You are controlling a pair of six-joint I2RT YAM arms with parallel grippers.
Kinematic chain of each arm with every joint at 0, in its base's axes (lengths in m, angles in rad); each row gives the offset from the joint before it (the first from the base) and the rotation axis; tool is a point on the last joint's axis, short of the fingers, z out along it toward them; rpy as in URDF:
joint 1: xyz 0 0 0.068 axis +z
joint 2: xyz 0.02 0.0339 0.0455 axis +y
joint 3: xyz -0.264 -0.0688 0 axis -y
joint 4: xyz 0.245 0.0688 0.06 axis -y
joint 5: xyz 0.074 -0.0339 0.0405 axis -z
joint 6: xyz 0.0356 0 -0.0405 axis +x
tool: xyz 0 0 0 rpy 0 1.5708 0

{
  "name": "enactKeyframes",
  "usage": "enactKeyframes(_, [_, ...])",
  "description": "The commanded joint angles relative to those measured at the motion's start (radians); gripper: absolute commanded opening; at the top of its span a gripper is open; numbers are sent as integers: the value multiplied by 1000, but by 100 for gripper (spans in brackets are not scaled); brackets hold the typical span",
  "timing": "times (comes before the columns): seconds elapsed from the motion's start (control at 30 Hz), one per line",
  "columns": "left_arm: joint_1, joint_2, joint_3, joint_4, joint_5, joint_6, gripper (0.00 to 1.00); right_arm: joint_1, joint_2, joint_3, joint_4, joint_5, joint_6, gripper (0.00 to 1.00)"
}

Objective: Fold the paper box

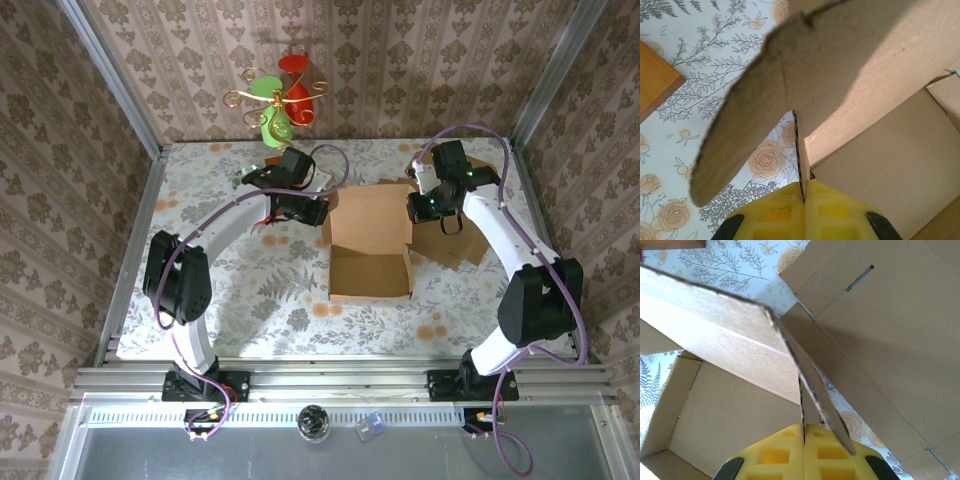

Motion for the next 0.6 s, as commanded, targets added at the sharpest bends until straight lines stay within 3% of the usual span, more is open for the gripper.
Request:
enactKeyframes(0.0, [-16,-30,-14,32,-44,-58,0,30,-39,3,54,21,47,0])
enactKeyframes(0.2, [-21,-122,-85,104,-145,-148,0,123,-77,-61,164,111,182,0])
enactKeyframes(0.37, [-11,-269,-241,219,-264,-191,0,223,-79,-94,274,232,341,0])
enactKeyframes(0.57, [70,-399,-441,428,-210,-257,0,306,-36,-106,469,261,404,0])
